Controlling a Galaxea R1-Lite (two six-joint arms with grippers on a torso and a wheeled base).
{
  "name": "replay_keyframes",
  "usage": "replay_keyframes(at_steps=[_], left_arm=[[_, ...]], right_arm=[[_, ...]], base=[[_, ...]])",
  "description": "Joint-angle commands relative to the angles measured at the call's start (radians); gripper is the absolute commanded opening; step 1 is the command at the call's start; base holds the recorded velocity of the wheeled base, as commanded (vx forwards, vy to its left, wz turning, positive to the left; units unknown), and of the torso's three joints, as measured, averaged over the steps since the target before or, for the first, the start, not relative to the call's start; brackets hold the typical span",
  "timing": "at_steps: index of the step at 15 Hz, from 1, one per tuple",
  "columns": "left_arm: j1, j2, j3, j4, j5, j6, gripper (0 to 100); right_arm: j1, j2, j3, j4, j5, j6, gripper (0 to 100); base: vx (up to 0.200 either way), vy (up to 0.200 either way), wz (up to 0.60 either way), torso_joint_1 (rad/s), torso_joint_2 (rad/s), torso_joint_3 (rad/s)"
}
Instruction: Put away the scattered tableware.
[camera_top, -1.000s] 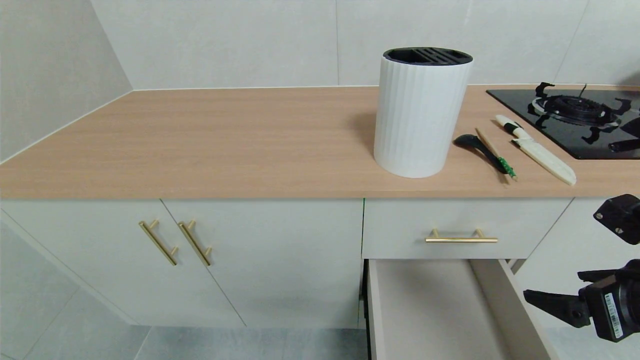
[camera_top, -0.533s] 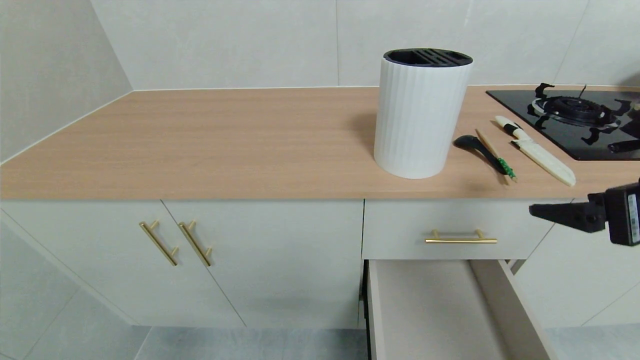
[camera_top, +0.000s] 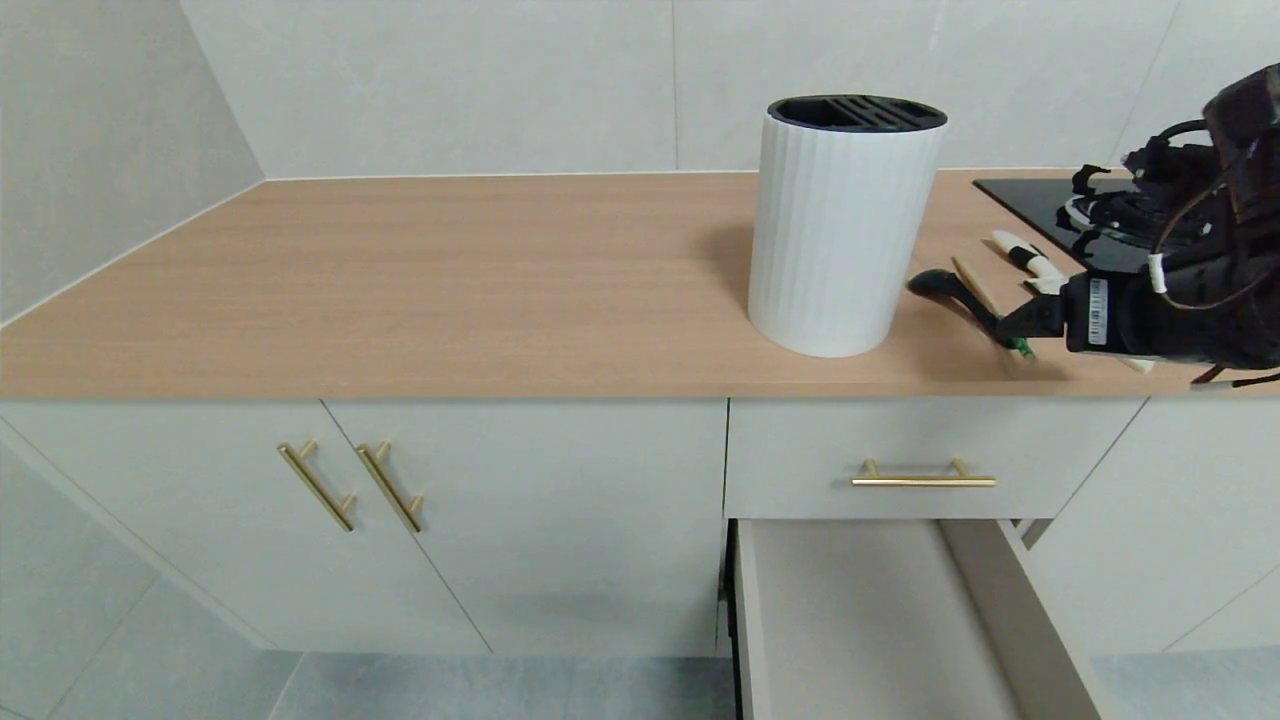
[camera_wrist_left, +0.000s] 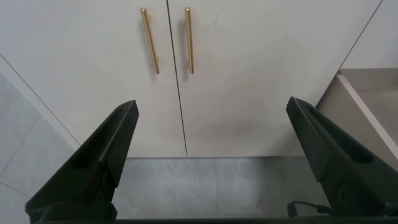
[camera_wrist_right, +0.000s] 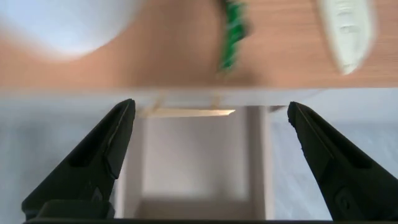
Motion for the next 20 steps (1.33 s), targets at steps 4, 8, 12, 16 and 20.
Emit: replay_keyframes(at_steps=[4, 8, 12, 16, 20], left_arm=[[0.0, 0.0, 0.0, 0.0, 0.0, 0.0, 100], [0.0, 0.002, 0.0, 0.0, 0.0, 0.0, 100], [0.0, 0.0, 0.0, 0.0, 0.0, 0.0, 100], [0.0, 0.0, 0.0, 0.0, 0.0, 0.0, 100], [0.0, 0.002, 0.0, 0.0, 0.0, 0.0, 100]], right_arm=[[-0.003, 0.126, -0.025, -0.071, -0.032, 0.019, 100], [-0.005, 0.164, -0.029, -0.079, -0.048, 0.019, 100], [-0.008, 0.169, -0.029, -0.093, -0.056, 0.019, 100], [-0.009, 0.176, -0.03, -0.094, -0.056, 0.019, 100], [-0.011, 0.175, -0.029, -0.094, -0.056, 0.019, 0]], base=[[0.0, 0.0, 0.0, 0.0, 0.0, 0.0], [0.0, 0.0, 0.0, 0.0, 0.0, 0.0], [0.0, 0.0, 0.0, 0.0, 0.0, 0.0], [0.0, 0.0, 0.0, 0.0, 0.0, 0.0], [0.0, 0.0, 0.0, 0.0, 0.0, 0.0]])
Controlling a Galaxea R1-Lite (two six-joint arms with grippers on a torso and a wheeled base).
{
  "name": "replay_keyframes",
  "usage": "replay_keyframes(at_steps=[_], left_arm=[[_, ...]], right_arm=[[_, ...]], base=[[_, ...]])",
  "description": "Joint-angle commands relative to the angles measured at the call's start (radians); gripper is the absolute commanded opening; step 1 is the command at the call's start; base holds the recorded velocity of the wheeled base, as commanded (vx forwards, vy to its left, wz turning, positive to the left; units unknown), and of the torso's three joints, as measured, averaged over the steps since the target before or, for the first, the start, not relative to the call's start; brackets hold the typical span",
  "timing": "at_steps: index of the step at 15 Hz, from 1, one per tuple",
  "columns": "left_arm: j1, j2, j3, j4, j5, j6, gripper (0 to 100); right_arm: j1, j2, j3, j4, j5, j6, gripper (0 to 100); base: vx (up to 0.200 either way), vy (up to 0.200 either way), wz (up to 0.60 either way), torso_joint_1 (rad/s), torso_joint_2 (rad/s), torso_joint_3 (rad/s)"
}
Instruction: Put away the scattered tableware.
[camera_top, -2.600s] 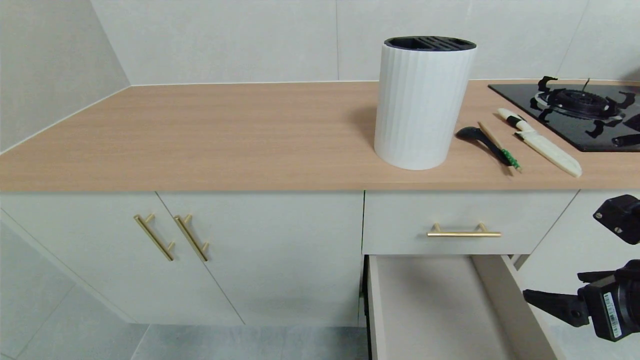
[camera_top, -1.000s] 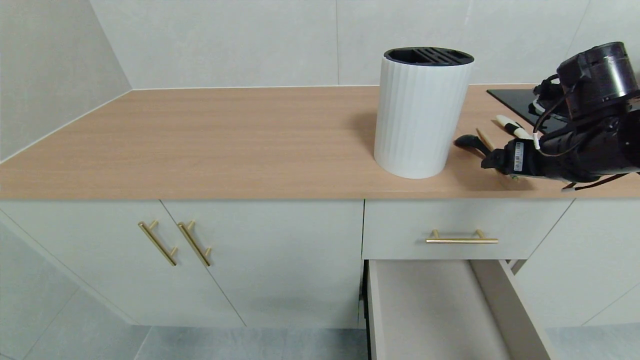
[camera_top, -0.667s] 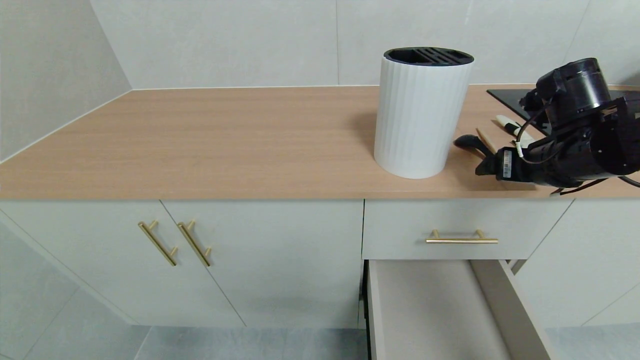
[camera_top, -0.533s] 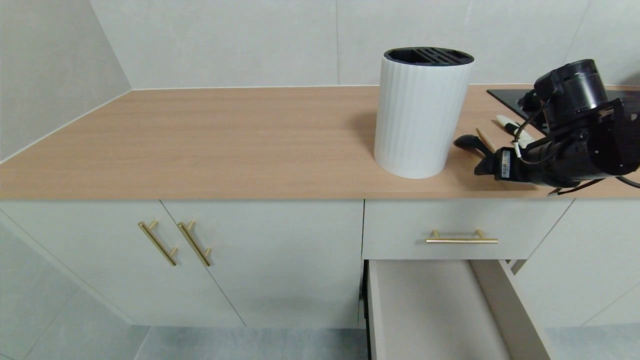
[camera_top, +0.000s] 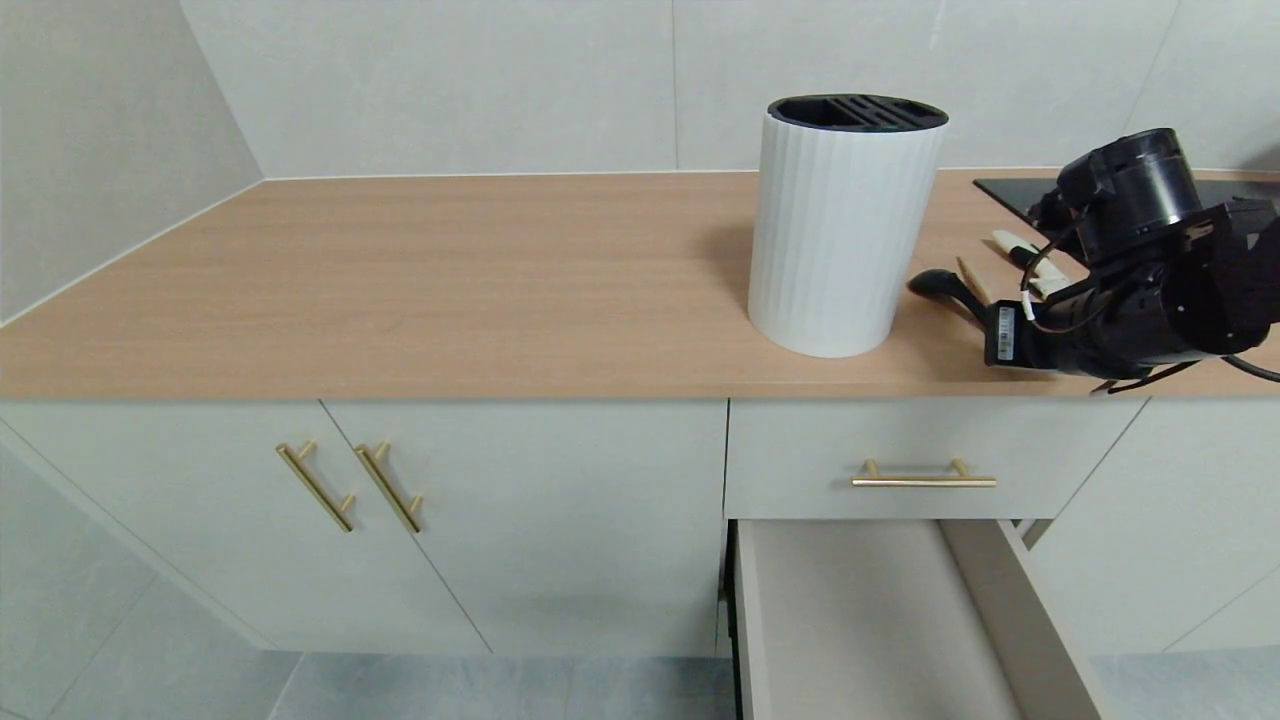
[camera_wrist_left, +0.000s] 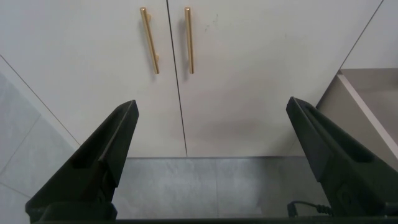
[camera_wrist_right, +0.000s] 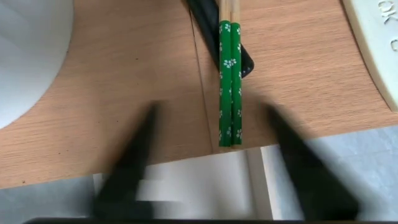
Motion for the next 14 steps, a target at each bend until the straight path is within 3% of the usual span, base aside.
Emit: replay_keyframes(at_steps=[1, 6, 10, 13, 14], left_arm=[[0.0, 0.0, 0.0, 0.0, 0.0, 0.0, 100], [0.0, 0.002, 0.0, 0.0, 0.0, 0.0, 100], [0.0, 0.0, 0.0, 0.0, 0.0, 0.0, 100], [0.0, 0.002, 0.0, 0.0, 0.0, 0.0, 100], [0.0, 0.0, 0.0, 0.0, 0.0, 0.0, 100]], right_arm=[[-0.001, -0.007, 0.0, 0.0, -0.001, -0.001, 0], [-0.002, -0.087, 0.012, 0.003, -0.05, 0.001, 0], [0.001, -0.239, 0.106, 0.005, -0.041, -0.004, 0], [0.001, -0.384, 0.221, 0.006, 0.023, -0.005, 0], [0.001, -0.484, 0.286, 0.009, 0.114, -0.005, 0]], base=[[0.0, 0.0, 0.0, 0.0, 0.0, 0.0], [0.0, 0.0, 0.0, 0.0, 0.0, 0.0], [0.0, 0.0, 0.0, 0.0, 0.0, 0.0], [0.0, 0.0, 0.0, 0.0, 0.0, 0.0], [0.0, 0.0, 0.0, 0.0, 0.0, 0.0]])
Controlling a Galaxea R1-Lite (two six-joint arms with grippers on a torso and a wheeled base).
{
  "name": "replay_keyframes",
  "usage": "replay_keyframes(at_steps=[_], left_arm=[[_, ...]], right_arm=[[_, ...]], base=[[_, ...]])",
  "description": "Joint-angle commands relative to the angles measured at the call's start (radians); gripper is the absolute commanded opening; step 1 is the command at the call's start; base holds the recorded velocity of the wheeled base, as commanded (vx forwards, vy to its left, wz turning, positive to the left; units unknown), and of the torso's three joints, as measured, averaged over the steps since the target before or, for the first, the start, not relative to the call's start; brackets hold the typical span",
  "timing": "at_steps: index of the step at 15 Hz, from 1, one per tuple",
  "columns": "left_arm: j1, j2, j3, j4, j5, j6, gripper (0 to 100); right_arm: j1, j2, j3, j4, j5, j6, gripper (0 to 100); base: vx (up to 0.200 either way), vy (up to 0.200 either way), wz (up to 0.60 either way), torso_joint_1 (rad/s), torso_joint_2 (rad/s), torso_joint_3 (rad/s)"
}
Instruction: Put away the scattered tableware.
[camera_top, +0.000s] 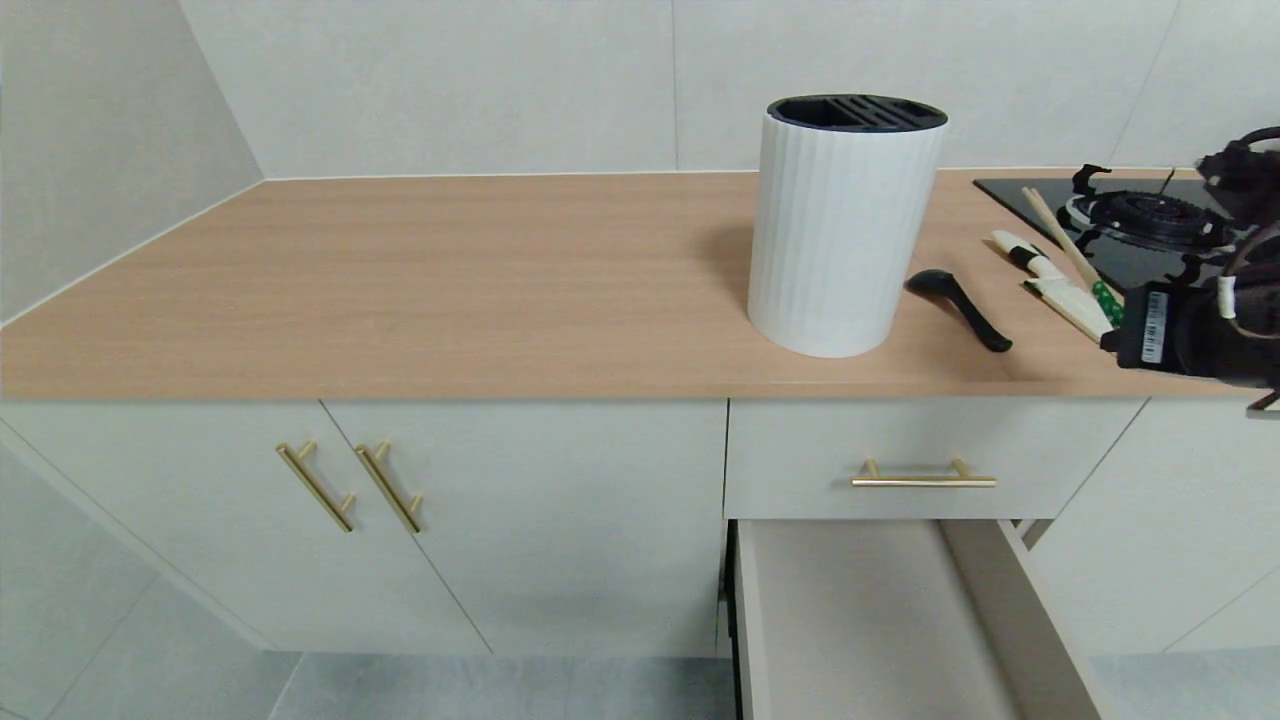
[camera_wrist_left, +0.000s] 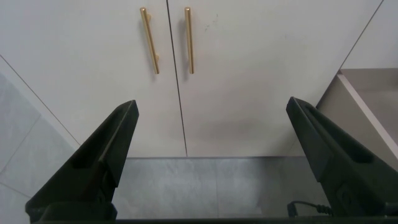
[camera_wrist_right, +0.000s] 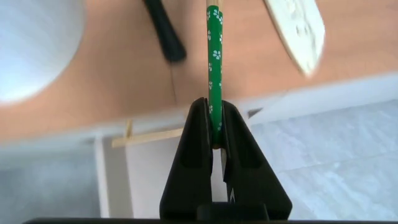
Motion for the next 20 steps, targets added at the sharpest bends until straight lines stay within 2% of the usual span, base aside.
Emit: replay_keyframes(at_steps=[1, 6, 7, 10, 12, 15, 18, 20], left_arm=[[0.0, 0.002, 0.0, 0.0, 0.0, 0.0, 100], [0.0, 0.0, 0.0, 0.0, 0.0, 0.0, 100], [0.0, 0.002, 0.0, 0.0, 0.0, 0.0, 100], [0.0, 0.002, 0.0, 0.0, 0.0, 0.0, 100], [0.0, 0.002, 0.0, 0.0, 0.0, 0.0, 100], [0.0, 0.0, 0.0, 0.0, 0.0, 0.0, 100], [0.0, 0.0, 0.0, 0.0, 0.0, 0.0, 100], [0.0, 0.0, 0.0, 0.0, 0.0, 0.0, 100]], right_arm=[[0.001, -0.224, 0.119, 0.003, 0.132, -0.002, 0], [0.004, -0.388, 0.212, 0.092, 0.273, -0.079, 0], [0.006, -0.429, 0.231, 0.127, 0.368, -0.104, 0], [0.012, -0.483, 0.245, 0.221, 0.473, -0.196, 0], [0.058, -0.494, 0.28, 0.272, 0.553, -0.269, 0], [0.099, -0.475, 0.324, 0.281, 0.553, -0.298, 0], [0.157, -0.326, 0.397, 0.295, 0.559, -0.302, 0], [0.177, -0.256, 0.447, 0.281, 0.556, -0.361, 0]], base=[[0.0, 0.0, 0.0, 0.0, 0.0, 0.0], [0.0, 0.0, 0.0, 0.0, 0.0, 0.0], [0.0, 0.0, 0.0, 0.0, 0.0, 0.0], [0.0, 0.0, 0.0, 0.0, 0.0, 0.0], [0.0, 0.0, 0.0, 0.0, 0.0, 0.0], [0.0, 0.0, 0.0, 0.0, 0.0, 0.0], [0.0, 0.0, 0.0, 0.0, 0.0, 0.0], [0.0, 0.0, 0.0, 0.0, 0.0, 0.0]])
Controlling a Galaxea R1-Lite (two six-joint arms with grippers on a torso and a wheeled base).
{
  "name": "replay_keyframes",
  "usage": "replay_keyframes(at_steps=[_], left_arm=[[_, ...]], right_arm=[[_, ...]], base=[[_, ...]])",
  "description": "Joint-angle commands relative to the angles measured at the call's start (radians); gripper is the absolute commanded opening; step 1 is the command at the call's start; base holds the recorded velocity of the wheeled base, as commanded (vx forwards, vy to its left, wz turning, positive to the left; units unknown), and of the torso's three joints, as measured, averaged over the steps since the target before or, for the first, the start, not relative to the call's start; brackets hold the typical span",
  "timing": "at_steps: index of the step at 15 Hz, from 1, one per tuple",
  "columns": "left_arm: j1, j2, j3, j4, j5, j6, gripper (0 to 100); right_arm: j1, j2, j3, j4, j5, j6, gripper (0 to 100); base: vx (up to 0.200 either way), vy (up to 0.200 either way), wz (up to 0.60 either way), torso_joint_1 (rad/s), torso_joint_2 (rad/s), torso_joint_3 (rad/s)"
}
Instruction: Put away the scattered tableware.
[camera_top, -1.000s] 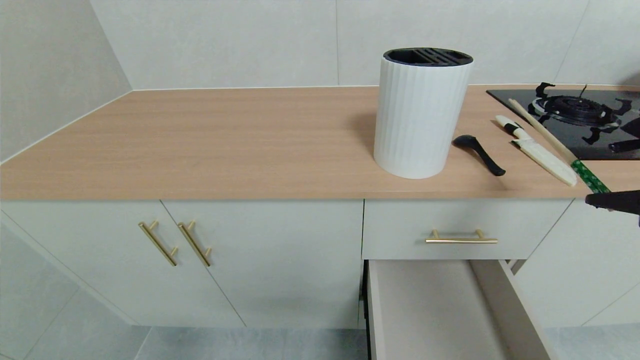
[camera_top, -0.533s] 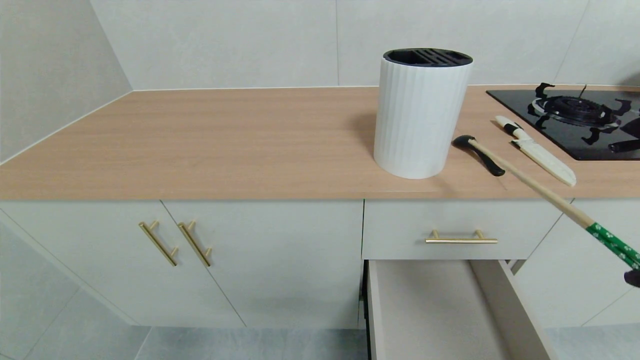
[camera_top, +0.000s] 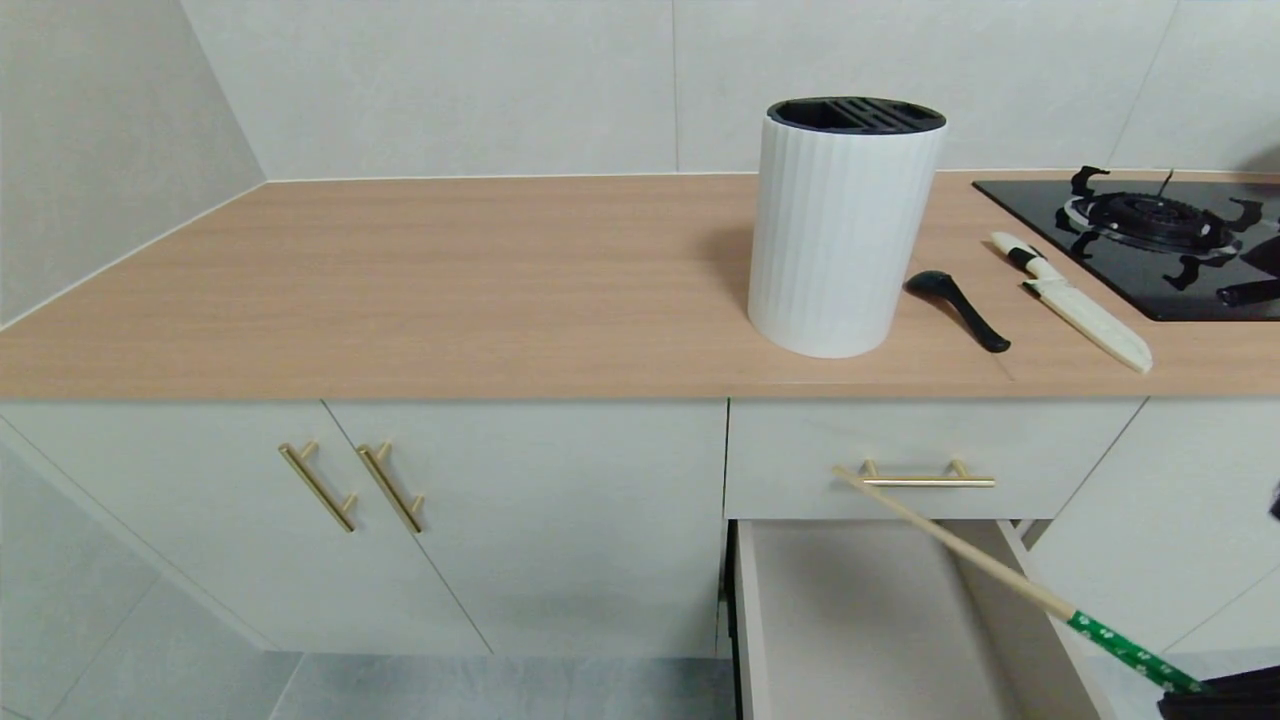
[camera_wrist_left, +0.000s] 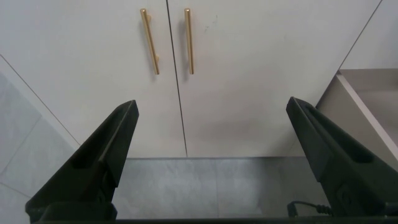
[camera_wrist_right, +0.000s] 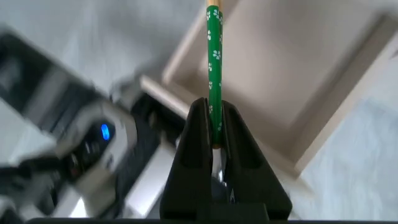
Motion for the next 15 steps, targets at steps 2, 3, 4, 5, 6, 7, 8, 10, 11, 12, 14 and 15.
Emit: replay_keyframes(at_steps=[2, 3, 4, 5, 6, 7, 8, 10, 11, 12, 14, 15], left_arm=[[0.0, 0.0, 0.0, 0.0, 0.0, 0.0, 100], [0.0, 0.0, 0.0, 0.0, 0.0, 0.0, 100], [0.0, 0.0, 0.0, 0.0, 0.0, 0.0, 100], [0.0, 0.002, 0.0, 0.0, 0.0, 0.0, 100], [0.0, 0.002, 0.0, 0.0, 0.0, 0.0, 100], [0.0, 0.002, 0.0, 0.0, 0.0, 0.0, 100], [0.0, 0.002, 0.0, 0.0, 0.0, 0.0, 100], [0.0, 0.0, 0.0, 0.0, 0.0, 0.0, 100], [0.0, 0.002, 0.0, 0.0, 0.0, 0.0, 100], [0.0, 0.002, 0.0, 0.0, 0.0, 0.0, 100], [0.0, 0.0, 0.0, 0.0, 0.0, 0.0, 100], [0.0, 0.0, 0.0, 0.0, 0.0, 0.0, 100]], right_arm=[[0.019, 0.122, 0.054, -0.003, -0.004, -0.023, 0], [0.019, 0.137, 0.061, -0.005, -0.011, -0.023, 0], [0.018, 0.152, 0.059, -0.005, -0.014, -0.023, 0], [0.018, 0.168, 0.061, -0.005, -0.016, -0.023, 0], [0.018, 0.18, 0.061, -0.005, -0.017, -0.023, 0], [0.018, 0.195, 0.062, -0.005, -0.016, -0.023, 0], [0.018, 0.211, 0.061, -0.005, -0.016, -0.023, 0], [0.013, 0.228, 0.062, -0.02, -0.025, -0.021, 0], [0.009, 0.234, 0.067, -0.037, -0.028, -0.018, 0], [0.007, 0.238, 0.073, -0.052, -0.03, -0.017, 0], [-0.008, 0.24, 0.076, -0.075, -0.031, -0.015, 0], [-0.019, 0.241, 0.076, -0.077, -0.03, -0.015, 0]], base=[[0.0, 0.0, 0.0, 0.0, 0.0, 0.0], [0.0, 0.0, 0.0, 0.0, 0.0, 0.0], [0.0, 0.0, 0.0, 0.0, 0.0, 0.0], [0.0, 0.0, 0.0, 0.0, 0.0, 0.0], [0.0, 0.0, 0.0, 0.0, 0.0, 0.0], [0.0, 0.0, 0.0, -0.09, 0.2, 0.124], [0.0, 0.0, 0.0, -0.129, 0.33, 0.193], [0.0, 0.0, 0.0, -0.156, 0.42, 0.244], [0.0, 0.0, 0.0, -0.173, 0.45, 0.266], [0.0, 0.0, 0.0, -0.168, 0.45, 0.281], [0.0, 0.0, 0.0, -0.161, 0.46, 0.288], [0.0, 0.0, 0.0, -0.154, 0.47, 0.3]])
